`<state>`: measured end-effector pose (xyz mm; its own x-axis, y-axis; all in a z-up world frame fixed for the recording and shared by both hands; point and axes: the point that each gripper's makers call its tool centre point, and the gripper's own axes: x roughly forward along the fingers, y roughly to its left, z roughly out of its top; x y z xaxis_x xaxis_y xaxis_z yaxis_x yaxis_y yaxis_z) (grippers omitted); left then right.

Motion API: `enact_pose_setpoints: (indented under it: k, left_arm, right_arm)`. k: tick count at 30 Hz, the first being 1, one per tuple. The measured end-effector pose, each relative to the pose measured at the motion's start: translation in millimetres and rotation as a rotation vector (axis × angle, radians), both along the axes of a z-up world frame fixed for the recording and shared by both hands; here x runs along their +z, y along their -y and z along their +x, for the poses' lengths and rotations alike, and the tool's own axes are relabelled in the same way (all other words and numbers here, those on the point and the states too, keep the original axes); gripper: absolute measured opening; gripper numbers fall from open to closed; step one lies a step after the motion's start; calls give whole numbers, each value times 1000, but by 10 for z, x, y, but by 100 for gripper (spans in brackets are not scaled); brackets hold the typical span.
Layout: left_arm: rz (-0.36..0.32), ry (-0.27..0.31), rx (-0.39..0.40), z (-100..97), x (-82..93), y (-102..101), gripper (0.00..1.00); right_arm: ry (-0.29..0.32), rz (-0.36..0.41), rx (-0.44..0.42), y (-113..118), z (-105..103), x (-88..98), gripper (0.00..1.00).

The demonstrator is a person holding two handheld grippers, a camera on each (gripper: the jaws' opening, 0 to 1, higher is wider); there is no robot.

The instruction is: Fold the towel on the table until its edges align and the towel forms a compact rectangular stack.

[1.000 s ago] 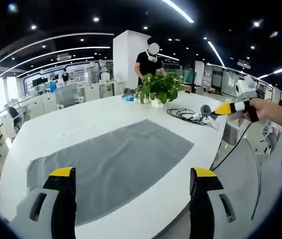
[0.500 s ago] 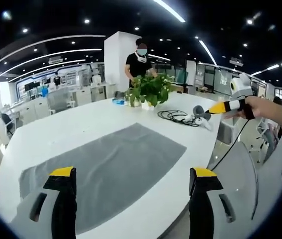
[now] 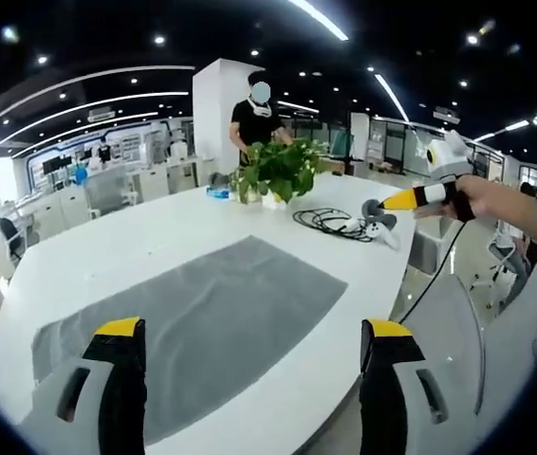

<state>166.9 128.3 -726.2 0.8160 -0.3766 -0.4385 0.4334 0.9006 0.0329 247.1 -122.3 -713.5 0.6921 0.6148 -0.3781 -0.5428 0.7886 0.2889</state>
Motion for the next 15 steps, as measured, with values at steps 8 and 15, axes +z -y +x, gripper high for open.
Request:
enact_pose_setpoints:
  k: [8,15]
  left_arm:
    - [23,0,-66,95,2,303,97]
    - [51,-7,-146,158,-43,556,95]
  right_arm:
    - [37,-29,29,88,120,124,70]
    - [68,-47,45,205,225,262,69]
